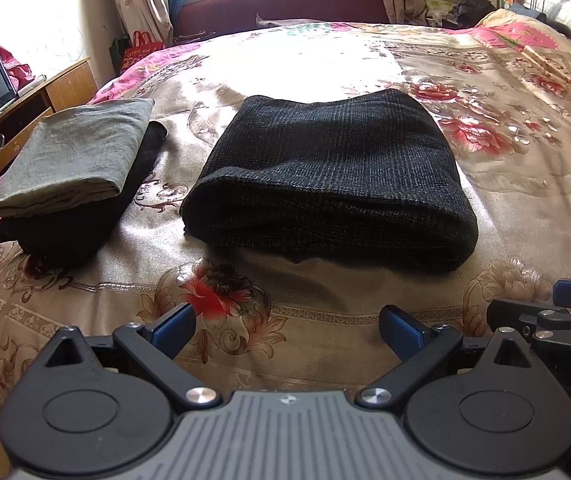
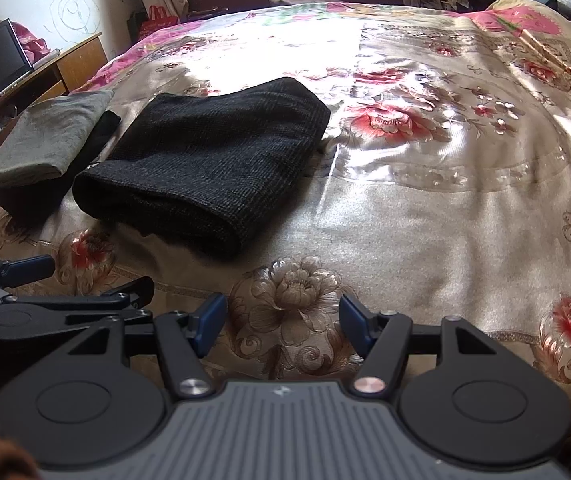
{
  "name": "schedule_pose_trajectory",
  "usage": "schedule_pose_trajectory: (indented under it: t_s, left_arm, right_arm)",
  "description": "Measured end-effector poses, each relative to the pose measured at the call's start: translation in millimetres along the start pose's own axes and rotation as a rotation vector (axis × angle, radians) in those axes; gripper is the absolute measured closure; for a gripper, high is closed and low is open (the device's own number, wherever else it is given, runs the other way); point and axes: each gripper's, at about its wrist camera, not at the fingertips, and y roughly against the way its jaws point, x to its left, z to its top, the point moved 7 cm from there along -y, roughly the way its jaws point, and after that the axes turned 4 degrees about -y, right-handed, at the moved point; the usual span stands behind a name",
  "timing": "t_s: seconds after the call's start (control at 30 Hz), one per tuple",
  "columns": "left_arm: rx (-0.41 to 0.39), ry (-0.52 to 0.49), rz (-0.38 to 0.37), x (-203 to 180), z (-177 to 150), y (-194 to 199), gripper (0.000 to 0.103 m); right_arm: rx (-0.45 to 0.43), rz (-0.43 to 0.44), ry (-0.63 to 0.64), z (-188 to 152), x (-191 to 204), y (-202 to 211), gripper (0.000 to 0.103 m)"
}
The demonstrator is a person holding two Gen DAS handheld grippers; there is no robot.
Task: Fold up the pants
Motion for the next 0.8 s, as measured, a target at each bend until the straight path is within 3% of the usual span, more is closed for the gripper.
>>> schedule_pose_trajectory:
  t_s: [0.8]
  left_arm:
    - [-0.013, -0.001, 0.012, 0.8, 2.2, 2.9, 0.0]
  right_arm:
    - [0.0, 0.003, -0.003, 1.4, 0.3, 0.6, 0.039]
